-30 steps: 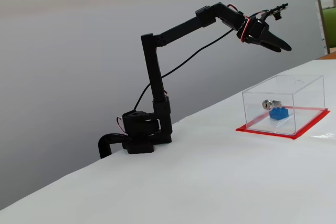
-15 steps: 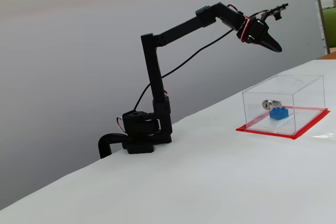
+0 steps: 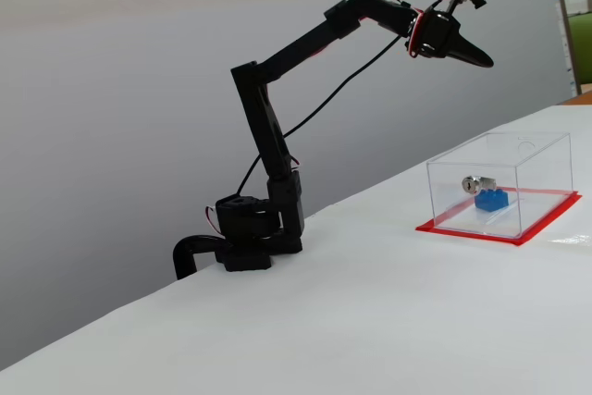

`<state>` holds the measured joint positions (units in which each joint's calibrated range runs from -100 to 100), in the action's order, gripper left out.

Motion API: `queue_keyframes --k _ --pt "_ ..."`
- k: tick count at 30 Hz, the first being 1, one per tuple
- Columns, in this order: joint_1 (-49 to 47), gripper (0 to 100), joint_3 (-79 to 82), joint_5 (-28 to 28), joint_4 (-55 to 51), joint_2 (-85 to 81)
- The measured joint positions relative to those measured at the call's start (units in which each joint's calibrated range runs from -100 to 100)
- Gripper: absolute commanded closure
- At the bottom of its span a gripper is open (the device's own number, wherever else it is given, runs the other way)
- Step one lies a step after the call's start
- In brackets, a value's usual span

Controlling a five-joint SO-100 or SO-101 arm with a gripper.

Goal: Pick the blue lego brick and place it into the transparent box

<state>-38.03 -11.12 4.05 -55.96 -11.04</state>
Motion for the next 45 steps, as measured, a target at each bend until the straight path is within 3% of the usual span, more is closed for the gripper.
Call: queue_keyframes --k 28,45 --pt "46.9 98 50.75 -0.2 0.17 -49.89" --pt "49.47 98 81.73 -3.42 0.17 -70.78"
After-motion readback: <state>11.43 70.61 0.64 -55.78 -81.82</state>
